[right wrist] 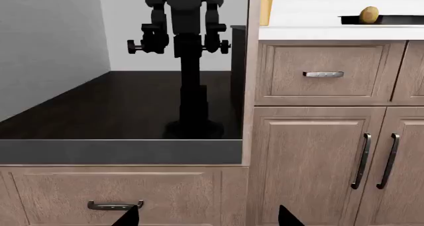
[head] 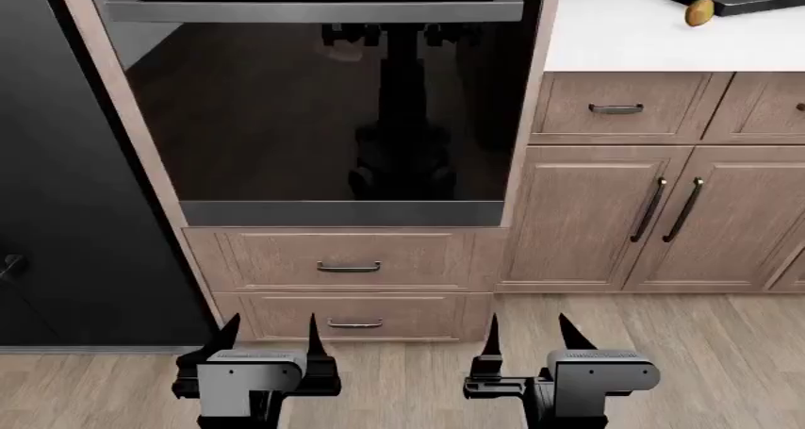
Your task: Open the oven door
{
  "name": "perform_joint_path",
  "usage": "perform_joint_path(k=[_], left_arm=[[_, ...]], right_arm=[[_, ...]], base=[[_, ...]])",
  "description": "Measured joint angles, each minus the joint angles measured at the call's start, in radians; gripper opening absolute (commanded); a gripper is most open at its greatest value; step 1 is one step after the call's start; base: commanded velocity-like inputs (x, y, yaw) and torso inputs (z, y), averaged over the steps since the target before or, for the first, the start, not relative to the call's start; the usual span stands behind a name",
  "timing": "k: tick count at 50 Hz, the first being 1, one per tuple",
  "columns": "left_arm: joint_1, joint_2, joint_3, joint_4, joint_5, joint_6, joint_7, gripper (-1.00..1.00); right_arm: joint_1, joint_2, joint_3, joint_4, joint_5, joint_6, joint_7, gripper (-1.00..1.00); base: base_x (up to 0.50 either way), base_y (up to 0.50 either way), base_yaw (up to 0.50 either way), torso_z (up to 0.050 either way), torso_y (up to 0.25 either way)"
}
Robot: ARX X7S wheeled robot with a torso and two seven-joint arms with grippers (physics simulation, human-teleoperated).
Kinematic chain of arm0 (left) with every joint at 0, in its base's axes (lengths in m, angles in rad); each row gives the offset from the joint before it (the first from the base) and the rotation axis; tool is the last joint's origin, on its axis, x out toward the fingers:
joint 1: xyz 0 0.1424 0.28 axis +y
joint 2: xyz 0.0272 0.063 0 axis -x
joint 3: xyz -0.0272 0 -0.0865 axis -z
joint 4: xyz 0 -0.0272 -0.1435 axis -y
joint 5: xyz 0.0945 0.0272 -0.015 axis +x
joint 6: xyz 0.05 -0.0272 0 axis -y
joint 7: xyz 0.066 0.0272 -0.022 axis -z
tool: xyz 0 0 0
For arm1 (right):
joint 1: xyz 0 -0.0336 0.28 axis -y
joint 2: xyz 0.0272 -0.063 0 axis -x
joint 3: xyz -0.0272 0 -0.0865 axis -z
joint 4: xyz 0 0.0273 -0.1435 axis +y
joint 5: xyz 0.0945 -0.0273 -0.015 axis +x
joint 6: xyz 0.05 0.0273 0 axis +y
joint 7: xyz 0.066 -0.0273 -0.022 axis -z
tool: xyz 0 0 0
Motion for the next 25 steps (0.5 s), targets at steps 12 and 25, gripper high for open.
perform_joint_path(k=[12,25], left_arm=[[-0.003,-0.023,0.027,-0.003,-0.018,-0.004,-0.035,1.00],[-0.002,-0.050,0.060,-0.010,-0.046,-0.024,-0.063,1.00]], right_arm=[[0.003,0.024,-0.029,0.005,0.019,0.000,0.031,1.00],[0.001,0.054,-0.068,-0.004,0.033,0.020,0.059,1.00]], base=[[0.00,0.00,0.00,0.000,0.000],[0.20,0.00,0.00,0.000,0.000]])
